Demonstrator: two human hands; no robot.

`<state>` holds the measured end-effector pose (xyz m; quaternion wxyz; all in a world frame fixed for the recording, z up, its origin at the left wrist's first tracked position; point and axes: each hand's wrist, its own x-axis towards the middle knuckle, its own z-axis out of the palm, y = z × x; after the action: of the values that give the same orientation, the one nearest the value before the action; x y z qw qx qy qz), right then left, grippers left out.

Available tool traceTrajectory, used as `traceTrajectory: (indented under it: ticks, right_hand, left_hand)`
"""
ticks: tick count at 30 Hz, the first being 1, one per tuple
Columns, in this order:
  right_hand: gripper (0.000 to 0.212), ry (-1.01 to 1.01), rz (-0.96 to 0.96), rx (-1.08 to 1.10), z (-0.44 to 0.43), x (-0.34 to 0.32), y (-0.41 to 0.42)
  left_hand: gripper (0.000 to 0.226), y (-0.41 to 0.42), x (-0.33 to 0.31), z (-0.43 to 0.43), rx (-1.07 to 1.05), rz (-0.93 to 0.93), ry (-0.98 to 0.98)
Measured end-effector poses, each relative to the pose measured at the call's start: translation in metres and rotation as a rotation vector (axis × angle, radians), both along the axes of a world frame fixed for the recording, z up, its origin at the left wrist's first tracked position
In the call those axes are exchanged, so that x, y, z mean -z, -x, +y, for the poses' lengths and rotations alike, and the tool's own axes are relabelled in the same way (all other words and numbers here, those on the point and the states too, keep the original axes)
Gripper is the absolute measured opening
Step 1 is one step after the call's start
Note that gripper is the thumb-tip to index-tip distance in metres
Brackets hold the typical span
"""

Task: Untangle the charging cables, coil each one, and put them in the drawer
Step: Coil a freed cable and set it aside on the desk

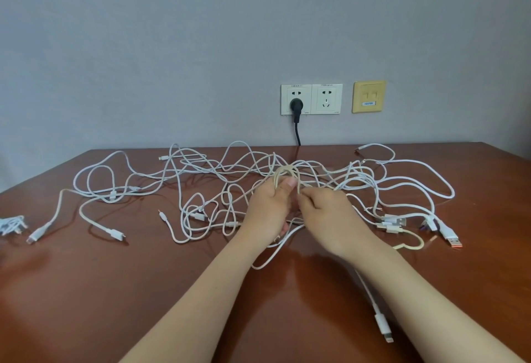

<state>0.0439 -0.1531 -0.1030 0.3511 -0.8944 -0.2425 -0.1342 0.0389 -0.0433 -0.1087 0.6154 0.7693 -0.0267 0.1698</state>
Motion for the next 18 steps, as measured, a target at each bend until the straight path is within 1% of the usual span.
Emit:
traceTrajectory:
  ticks: [3,7,12,15,18]
  right_hand:
    - [0.031,0.076,0.022,0.022,-0.0024,0.0011,0.0002]
    - [0.029,0.092,-0.018,0.030,-0.0010,-0.0003,0.0029]
    - [0.027,0.102,-0.067,0.064,0.0013,0.0010,0.0045]
    - [0.024,0.106,-0.092,0.078,0.0024,0.0020,0.0059]
    - [0.026,0.110,-0.086,0.096,0.0041,0.0018,0.0059]
  left_hand:
    - [0.029,-0.0018,0.0048,-0.0033,0.006,-0.083,-0.106]
    - [0.032,-0.0029,0.0057,-0.0008,-0.010,-0.092,-0.082]
    - [0.033,-0.0044,0.0055,0.0008,-0.042,-0.117,-0.183]
    - [0.034,-0.0068,0.0076,0.0023,-0.063,-0.115,-0.175]
    - [0.034,-0.0081,0.0088,0.0037,-0.082,-0.122,-0.196]
